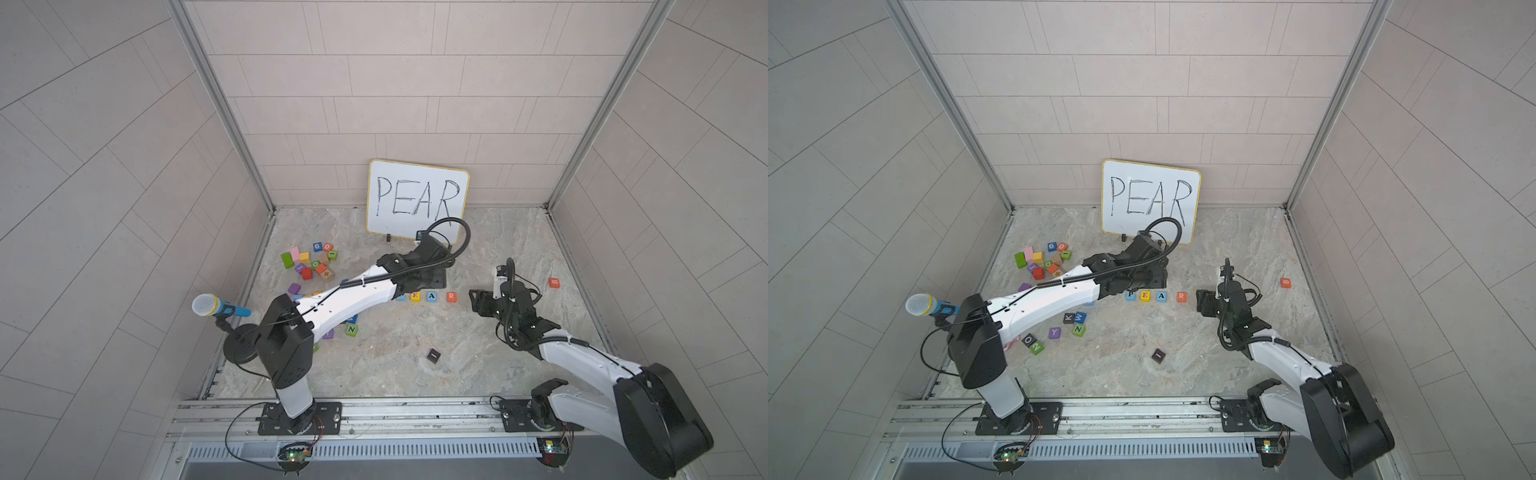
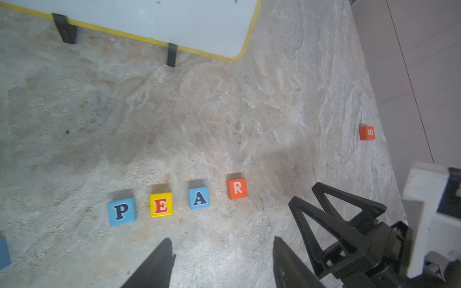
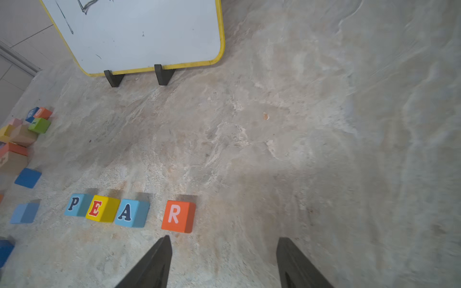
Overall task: Spell the uppercase word “pear” with letter blocks
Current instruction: Place the letter block at the center of the board, then adjust the letter block at the center of the board.
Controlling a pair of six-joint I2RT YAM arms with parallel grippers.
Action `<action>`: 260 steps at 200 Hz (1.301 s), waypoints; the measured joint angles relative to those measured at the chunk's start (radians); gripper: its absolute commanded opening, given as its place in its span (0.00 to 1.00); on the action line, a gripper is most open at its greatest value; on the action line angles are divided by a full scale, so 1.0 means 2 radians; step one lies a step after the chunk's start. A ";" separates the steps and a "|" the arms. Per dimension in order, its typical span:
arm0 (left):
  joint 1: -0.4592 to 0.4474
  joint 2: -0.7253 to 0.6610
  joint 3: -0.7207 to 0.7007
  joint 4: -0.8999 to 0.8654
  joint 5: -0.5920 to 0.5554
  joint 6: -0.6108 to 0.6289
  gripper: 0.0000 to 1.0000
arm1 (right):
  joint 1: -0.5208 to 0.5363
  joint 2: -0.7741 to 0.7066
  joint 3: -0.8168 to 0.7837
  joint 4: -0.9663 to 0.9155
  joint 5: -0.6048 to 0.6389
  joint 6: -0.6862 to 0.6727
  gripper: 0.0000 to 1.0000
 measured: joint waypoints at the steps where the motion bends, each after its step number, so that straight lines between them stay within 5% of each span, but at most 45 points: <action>1: 0.003 -0.001 -0.003 0.002 0.002 0.000 0.68 | 0.000 0.002 0.001 0.000 -0.002 0.001 0.63; 68: 0.049 0.004 -0.041 0.009 0.073 0.014 0.70 | -0.022 0.162 0.084 0.035 -0.123 0.038 0.55; 260: 0.068 0.006 -0.044 0.016 0.091 0.017 0.71 | 0.002 0.181 0.052 0.078 -0.159 0.081 0.52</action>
